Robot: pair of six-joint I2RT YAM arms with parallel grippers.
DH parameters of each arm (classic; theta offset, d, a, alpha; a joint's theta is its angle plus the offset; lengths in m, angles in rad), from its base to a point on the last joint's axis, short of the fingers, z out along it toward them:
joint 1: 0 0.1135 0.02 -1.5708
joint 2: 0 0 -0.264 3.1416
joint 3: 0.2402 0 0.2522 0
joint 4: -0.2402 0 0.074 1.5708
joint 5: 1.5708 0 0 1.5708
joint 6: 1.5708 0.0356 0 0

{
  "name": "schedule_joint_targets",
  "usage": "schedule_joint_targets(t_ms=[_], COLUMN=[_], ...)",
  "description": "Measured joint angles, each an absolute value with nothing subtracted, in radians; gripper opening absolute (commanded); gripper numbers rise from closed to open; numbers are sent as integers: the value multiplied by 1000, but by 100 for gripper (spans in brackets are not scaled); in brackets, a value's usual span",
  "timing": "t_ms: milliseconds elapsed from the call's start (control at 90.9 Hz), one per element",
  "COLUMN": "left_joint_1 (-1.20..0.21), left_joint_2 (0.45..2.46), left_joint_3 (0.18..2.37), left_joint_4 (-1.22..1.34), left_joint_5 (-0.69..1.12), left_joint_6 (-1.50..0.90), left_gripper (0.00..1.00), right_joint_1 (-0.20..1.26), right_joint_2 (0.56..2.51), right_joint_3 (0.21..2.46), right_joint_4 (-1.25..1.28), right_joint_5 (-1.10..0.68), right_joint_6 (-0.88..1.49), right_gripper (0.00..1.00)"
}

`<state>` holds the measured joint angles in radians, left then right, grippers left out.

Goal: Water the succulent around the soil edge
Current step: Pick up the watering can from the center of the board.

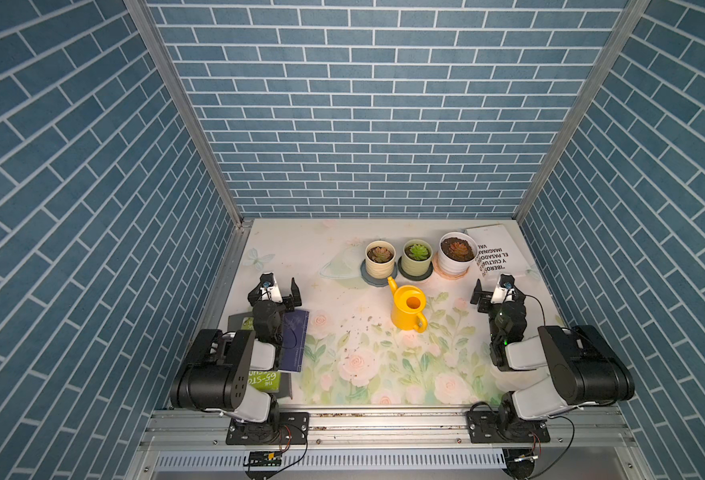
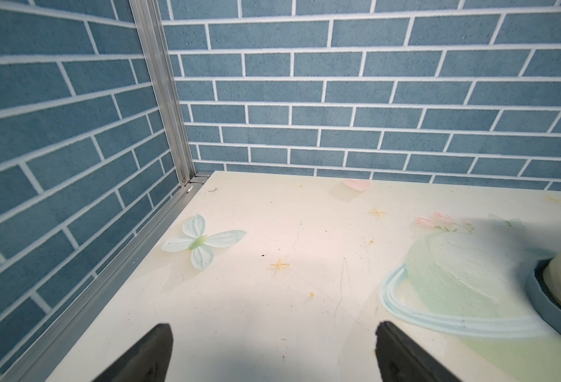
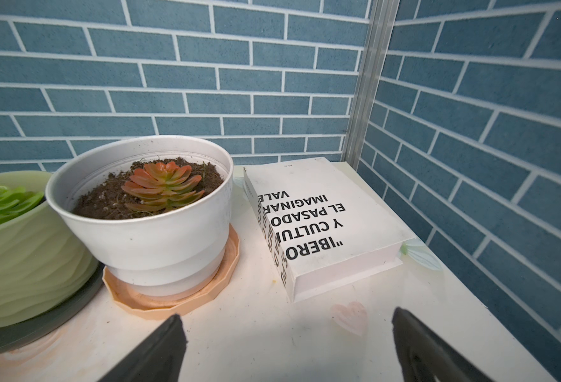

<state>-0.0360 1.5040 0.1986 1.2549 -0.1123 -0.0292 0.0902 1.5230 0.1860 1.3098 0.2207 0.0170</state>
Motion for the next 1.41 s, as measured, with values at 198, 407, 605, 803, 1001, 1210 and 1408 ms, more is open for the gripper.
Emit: schedule_joint_targets(t_ms=[198, 407, 605, 803, 1001, 1210, 1408], left_joint_1=[-36, -36, -36, -36, -36, -35, -35], left_joint_2=[1504, 1438, 1316, 1227, 1250, 1203, 1206], left_joint_3=[199, 237, 279, 297, 489, 409, 434], left_joint_4=[1255, 1164, 1069, 1027, 735, 791, 767], left_joint_5=[-117, -138, -167, -274, -403, -265, -127], left_joint_6=[-30, -31, -42, -144, -451, -572, -707], left_gripper=[100, 100, 100, 100, 100, 100, 100], right_joint_1=[88, 86, 97, 105, 105, 104, 107], right_joint_2=[1519, 1433, 1390, 1295, 1157, 1064, 1060], right_joint_3=[189, 312, 400, 428, 437, 388, 388], right_joint_4=[1297, 1072, 828, 611, 435, 385, 340], right_joint_5=[220, 222, 259, 388, 490, 402, 189], right_joint_6=[17, 25, 68, 153, 416, 556, 572], right_gripper=[99, 99, 100, 100, 100, 100, 89])
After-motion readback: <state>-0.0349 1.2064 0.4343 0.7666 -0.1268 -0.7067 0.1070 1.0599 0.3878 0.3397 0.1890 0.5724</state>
